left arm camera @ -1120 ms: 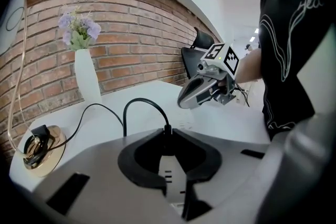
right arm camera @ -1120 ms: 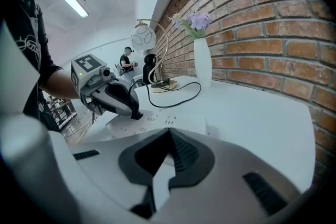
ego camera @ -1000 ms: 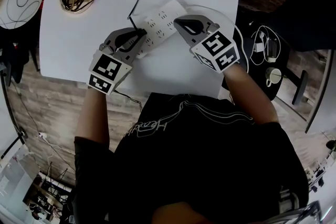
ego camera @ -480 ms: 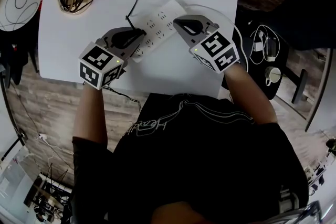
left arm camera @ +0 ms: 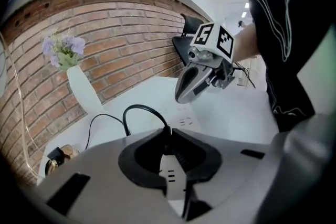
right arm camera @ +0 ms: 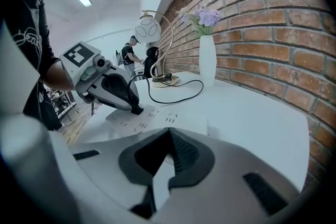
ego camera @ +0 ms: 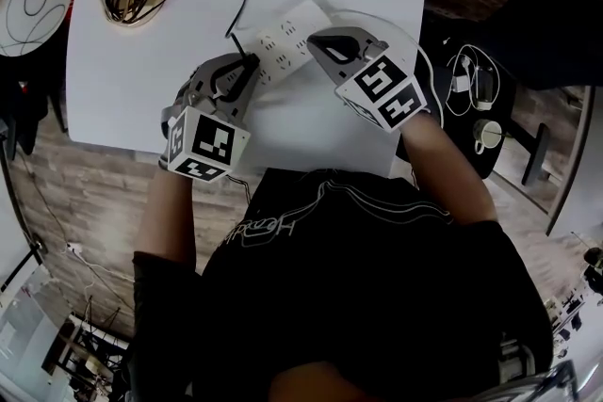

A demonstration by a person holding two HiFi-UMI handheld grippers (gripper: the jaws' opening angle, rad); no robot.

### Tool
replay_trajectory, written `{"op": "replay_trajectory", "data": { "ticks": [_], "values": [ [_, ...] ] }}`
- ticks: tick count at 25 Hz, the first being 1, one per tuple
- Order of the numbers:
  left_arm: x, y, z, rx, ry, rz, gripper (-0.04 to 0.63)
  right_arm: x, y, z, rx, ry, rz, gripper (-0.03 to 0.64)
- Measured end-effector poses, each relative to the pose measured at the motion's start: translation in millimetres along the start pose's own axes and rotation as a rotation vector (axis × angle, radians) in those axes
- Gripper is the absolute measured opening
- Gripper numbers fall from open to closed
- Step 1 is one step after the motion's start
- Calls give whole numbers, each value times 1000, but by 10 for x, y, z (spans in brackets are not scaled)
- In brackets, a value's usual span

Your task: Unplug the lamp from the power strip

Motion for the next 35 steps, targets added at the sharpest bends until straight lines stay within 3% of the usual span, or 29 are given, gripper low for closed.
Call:
{"op": "replay_trajectory", "data": {
  "ticks": [5,9,12,21,24,26,30,32,35],
  "values": [
    [-15,-193,67,-349,91,134,44,-8,9,1,17,3,-9,-3],
    [-7,-241,105,-455,92,180,44,-7,-12,1,0,-4,-6,-4],
    [-18,-209,81,-392,93,136,44,-9,-31,1,-10,-1,5,-4],
    [-28,1,5,-24,26,-42,44,-3,-39,-6,-18,-10,9,-3],
    [-21,13,-15,16,12,-50,44,-8,-36,-3,-16,-12,14,-5],
    [-21,-25,2,-44,26,-11,44,-1,-31,-8,-11,-12,16,-3],
    [-25,-178,83,-365,101,110,44,5,-36,-11,-6,-9,16,-4],
    [-21,-216,118,-483,113,149,46,0,-48,2,-11,-10,25,-5],
    [-14,-237,129,-519,123,154,46,-3,-37,2,-7,-8,27,-3]
  ]
}}
Point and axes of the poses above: the fingertips, and each gripper's own axes: x forward along the fingers, y to its right, z out of its underside, the point moved 8 cm from there along -x, backward along the fingers, and after that the axes turned 2 degrees about x, right-handed, at the moved point
